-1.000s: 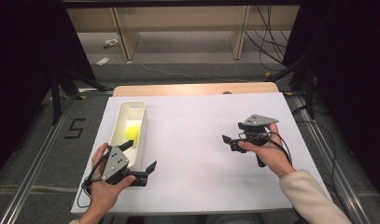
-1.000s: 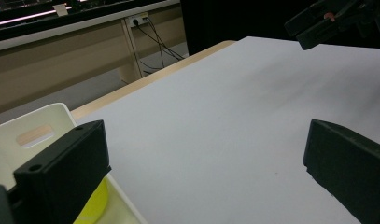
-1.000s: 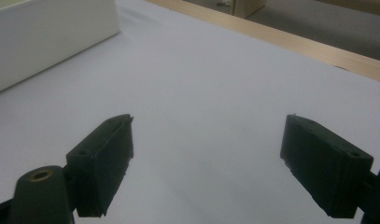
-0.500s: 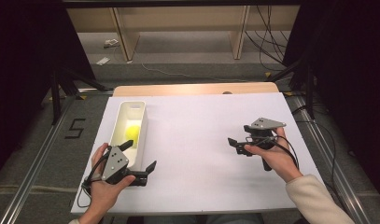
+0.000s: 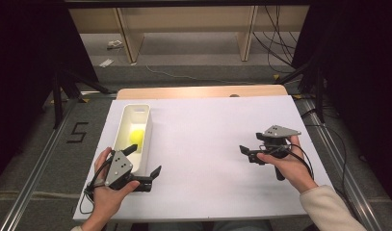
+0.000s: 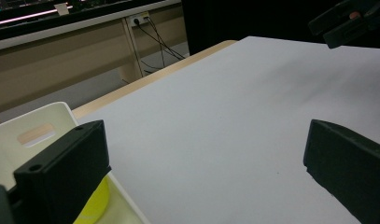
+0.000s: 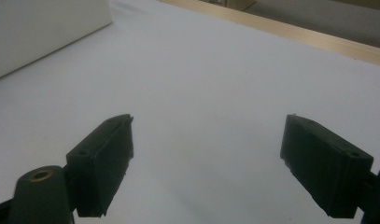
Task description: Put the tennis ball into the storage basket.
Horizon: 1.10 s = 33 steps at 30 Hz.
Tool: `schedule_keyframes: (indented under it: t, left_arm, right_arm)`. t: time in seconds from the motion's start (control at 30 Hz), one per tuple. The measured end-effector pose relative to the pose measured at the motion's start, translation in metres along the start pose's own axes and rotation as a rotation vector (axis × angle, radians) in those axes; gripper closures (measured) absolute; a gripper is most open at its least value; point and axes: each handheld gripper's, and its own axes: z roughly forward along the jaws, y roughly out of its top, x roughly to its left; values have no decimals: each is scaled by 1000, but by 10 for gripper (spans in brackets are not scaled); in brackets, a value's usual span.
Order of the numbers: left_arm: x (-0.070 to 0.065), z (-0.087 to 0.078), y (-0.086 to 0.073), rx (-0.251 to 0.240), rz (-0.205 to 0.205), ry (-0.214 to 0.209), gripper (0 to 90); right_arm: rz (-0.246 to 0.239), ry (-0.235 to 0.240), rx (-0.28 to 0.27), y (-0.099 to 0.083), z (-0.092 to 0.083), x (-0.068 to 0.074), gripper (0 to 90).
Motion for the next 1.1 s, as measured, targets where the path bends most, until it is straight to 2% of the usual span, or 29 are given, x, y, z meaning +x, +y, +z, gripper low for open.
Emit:
schedule_keyframes:
  t: [0.5,1.1]
  left_arm:
    - [1,0,0,0,1,2,0]
    - [1,0,0,-2,1,5,0]
  right_arm:
    - [25,-4,17,-18,-11,-6,178]
    - [24,12,-3,-30,-17,-1,181]
